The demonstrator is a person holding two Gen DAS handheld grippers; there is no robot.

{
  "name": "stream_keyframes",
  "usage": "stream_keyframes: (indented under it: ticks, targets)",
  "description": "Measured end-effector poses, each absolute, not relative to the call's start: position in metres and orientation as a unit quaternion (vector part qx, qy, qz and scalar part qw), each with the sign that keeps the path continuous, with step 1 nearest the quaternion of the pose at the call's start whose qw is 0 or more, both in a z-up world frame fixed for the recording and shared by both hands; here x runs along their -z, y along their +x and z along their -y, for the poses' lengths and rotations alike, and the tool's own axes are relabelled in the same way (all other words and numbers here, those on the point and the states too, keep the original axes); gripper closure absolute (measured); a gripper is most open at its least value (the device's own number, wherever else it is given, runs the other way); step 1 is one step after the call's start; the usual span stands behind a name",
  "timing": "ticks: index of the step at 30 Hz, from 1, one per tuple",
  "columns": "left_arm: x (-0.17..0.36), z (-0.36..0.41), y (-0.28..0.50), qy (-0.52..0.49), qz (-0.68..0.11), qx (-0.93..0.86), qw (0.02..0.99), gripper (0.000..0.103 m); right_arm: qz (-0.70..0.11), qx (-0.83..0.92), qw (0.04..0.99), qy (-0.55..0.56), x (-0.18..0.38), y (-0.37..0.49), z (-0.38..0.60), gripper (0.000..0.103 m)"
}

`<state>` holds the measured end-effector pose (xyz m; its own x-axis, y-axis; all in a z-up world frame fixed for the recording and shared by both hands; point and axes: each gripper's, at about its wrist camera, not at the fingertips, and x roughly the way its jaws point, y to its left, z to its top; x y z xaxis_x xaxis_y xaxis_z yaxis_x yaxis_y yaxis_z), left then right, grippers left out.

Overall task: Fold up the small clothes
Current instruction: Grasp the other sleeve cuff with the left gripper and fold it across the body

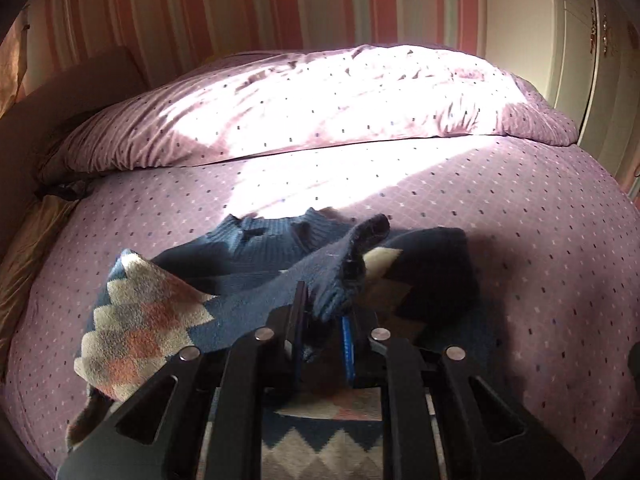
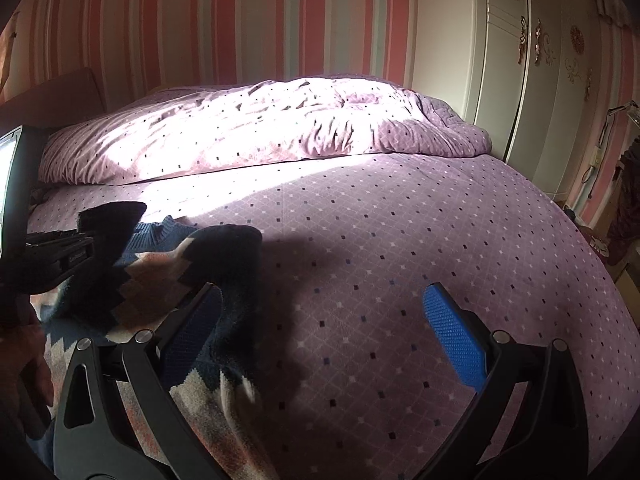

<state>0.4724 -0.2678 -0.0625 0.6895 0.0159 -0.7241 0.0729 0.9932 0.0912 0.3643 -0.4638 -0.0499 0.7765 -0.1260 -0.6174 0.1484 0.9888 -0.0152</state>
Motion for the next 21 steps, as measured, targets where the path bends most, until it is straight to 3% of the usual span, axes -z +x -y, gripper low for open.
stream_keyframes:
  ticks: [7,11,13,14,15,21]
  targets:
    - [0.090,0.351,0.470,0.074,-0.394,0.076,0.913,0.088,-0.339,0.079,0.937,0.013,0.066,0.365,0.481,0.003]
    - [0.098,0.349,0.462,0.070,-0.402,0.078,0.910,0.084,-0.341,0.079,0.937,0.011,0.068,0.362,0.486,0.003]
    - [0.094,0.337,0.456,0.077,-0.396,0.065,0.913,0.061,-0.341,0.079,0.936,0.016,0.068,0.359,0.488,0.003]
    - [0.090,0.329,0.453,0.082,-0.388,0.055,0.916,0.038,-0.342,0.078,0.936,0.019,0.068,0.357,0.487,0.003]
    - [0.085,0.321,0.449,0.087,-0.379,0.045,0.920,0.033,-0.342,0.079,0.936,0.021,0.068,0.355,0.486,0.003]
    - [0.071,0.265,0.422,0.114,-0.364,0.013,0.924,0.030,-0.348,0.067,0.935,0.028,0.067,0.335,0.462,0.003]
